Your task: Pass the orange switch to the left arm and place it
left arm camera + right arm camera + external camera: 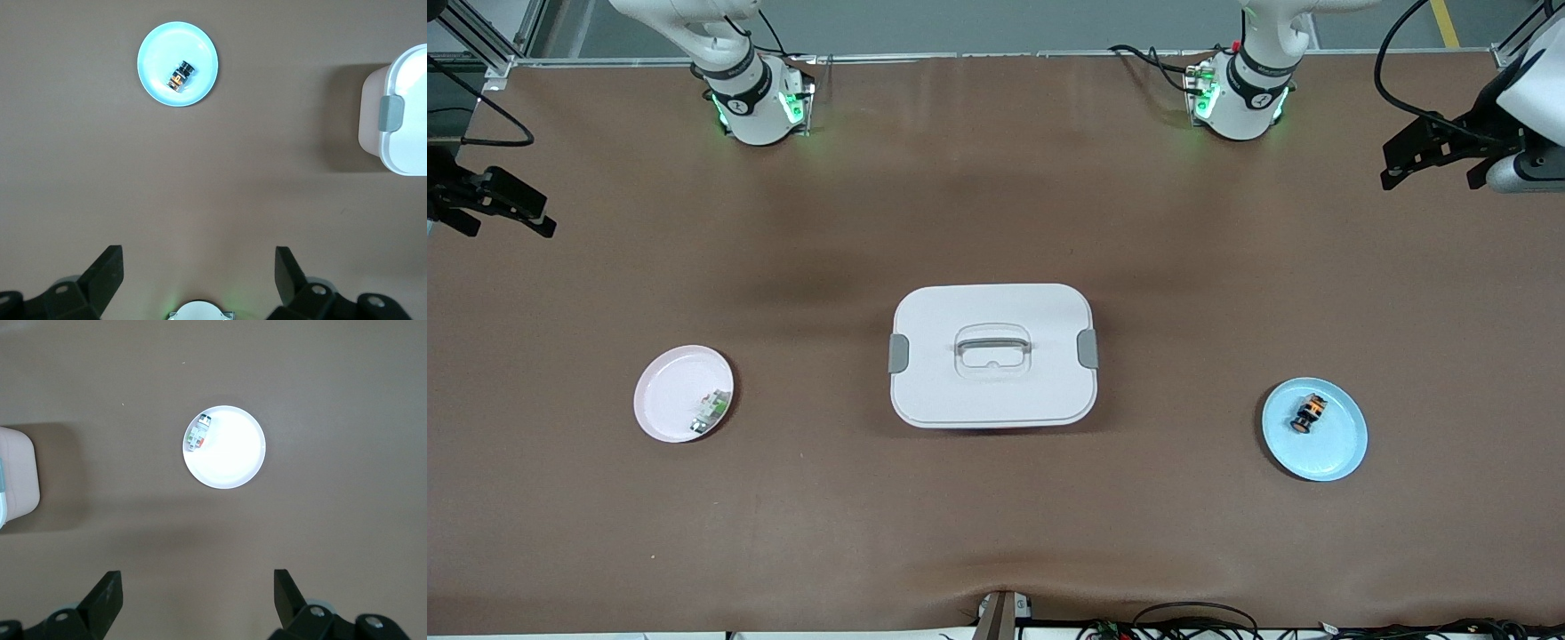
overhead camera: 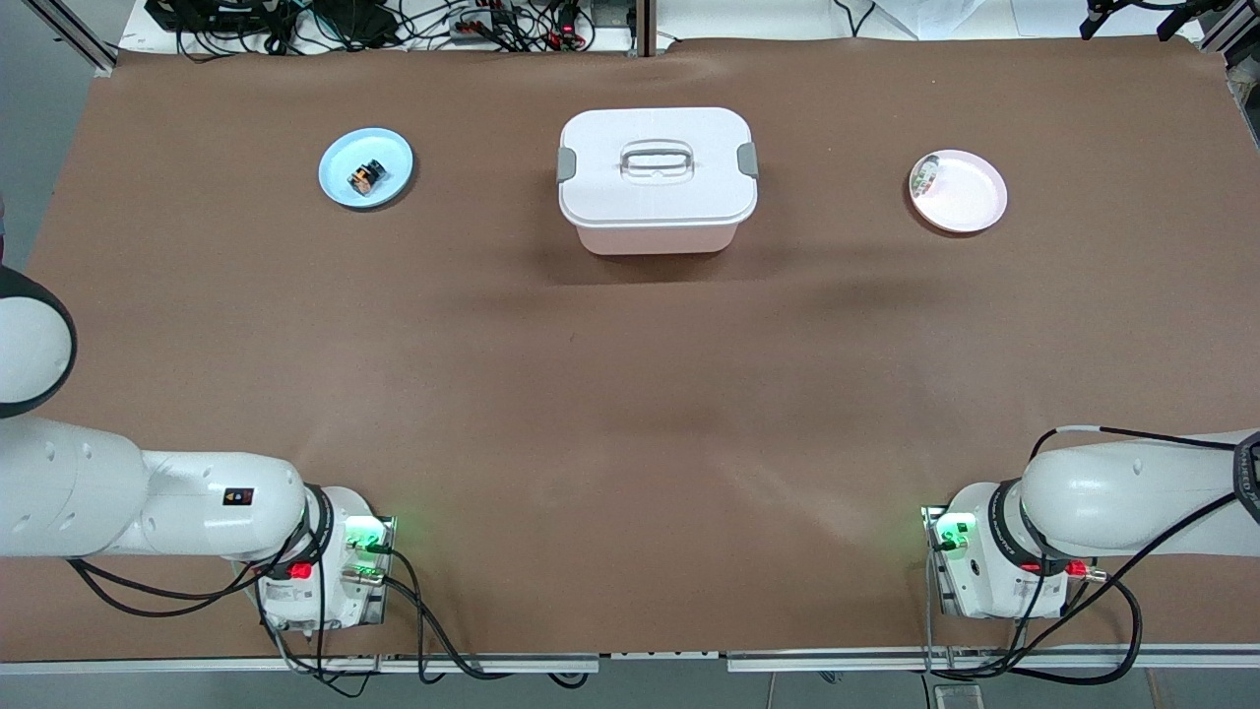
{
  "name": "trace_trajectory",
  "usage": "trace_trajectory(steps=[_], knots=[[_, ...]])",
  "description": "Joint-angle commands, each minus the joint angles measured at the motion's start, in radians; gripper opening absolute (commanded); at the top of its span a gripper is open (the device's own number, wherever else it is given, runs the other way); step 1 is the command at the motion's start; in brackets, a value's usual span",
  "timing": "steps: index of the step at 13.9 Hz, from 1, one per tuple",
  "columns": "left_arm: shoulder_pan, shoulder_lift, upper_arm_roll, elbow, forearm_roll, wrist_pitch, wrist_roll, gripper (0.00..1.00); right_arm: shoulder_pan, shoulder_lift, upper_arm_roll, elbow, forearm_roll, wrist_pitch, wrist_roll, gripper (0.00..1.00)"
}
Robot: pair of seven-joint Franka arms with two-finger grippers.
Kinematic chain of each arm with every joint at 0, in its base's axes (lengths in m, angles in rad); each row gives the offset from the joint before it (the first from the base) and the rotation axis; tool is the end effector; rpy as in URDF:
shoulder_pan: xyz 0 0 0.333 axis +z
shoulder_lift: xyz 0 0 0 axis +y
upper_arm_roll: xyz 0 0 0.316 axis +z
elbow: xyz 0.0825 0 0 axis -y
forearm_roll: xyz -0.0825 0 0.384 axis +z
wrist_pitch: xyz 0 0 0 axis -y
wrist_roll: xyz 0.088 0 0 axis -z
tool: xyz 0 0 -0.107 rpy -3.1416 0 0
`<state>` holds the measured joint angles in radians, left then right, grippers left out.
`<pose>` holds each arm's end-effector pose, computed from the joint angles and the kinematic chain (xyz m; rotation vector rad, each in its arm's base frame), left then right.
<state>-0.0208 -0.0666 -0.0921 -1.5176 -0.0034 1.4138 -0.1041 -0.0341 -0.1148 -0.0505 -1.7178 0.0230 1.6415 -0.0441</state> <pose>0.5132 -0.0606 0.6712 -3.1342 0.0140 0.0579 0.5225 -0.0435 0.6229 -3.1141 0.0646 -0.0625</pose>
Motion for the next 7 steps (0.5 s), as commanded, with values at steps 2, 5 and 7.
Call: trace_trajectory(steps=[2, 5, 7], knots=[[0.002, 0.008, 0.005, 0.023, 0.003, -0.022, -0.009, 1.00, -0.009, 0.015, 0.003, 0.030, -0.002, -0.014, -0.010, 1.00], [0.001, 0.008, 0.003, 0.022, 0.003, -0.024, -0.066, 1.00, -0.009, 0.017, 0.003, 0.030, -0.002, -0.012, -0.010, 1.00], [0.001, 0.008, 0.003, 0.020, 0.003, -0.026, -0.077, 1.00, -0.009, 0.015, 0.003, 0.030, -0.002, -0.014, -0.010, 1.00]])
